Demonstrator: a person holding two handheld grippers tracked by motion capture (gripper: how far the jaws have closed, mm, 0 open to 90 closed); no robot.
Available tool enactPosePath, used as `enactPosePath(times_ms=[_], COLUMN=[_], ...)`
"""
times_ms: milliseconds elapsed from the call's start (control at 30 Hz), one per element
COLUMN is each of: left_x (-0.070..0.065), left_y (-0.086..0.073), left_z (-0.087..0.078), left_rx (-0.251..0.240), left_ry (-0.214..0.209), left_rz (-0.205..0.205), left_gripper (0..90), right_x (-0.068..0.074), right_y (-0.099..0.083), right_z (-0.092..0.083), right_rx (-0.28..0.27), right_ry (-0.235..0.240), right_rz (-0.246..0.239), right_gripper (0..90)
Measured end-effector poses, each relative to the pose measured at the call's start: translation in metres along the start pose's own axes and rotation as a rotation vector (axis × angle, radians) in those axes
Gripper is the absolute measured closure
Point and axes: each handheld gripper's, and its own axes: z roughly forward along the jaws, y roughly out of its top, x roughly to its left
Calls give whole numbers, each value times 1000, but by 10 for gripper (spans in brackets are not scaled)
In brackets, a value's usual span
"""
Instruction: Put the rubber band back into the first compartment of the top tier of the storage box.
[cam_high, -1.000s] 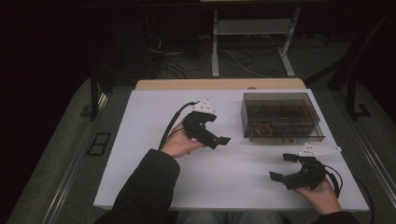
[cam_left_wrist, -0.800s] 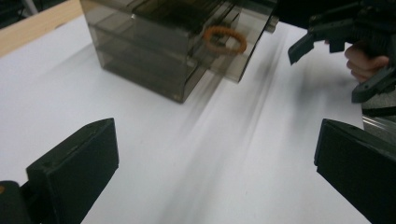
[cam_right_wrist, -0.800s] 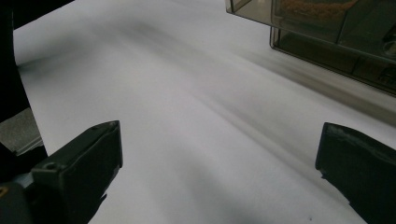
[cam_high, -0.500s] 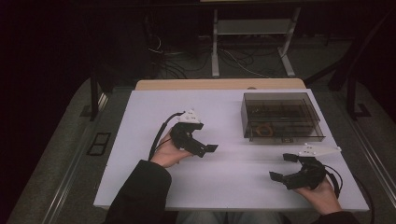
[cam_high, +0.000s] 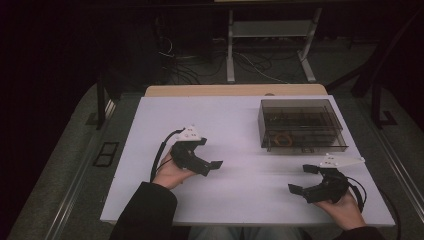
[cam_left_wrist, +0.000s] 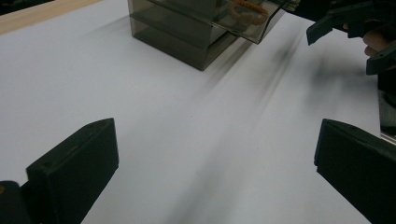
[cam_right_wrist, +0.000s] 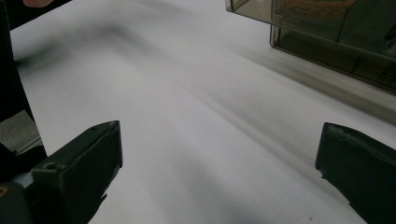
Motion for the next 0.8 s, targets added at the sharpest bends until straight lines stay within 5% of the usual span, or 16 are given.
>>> enactPosePath(times_ms=[800], left_x=[-10], left_y=[-64], left_z=[-28], left_rx=[-26], left_ry=[118], left_rz=[-75], left_gripper=[0], right_x=[0], right_y=[0], right_z=[-1], right_rx=[-6], right_ry=[-2], right_rz=[8], right_gripper=[4])
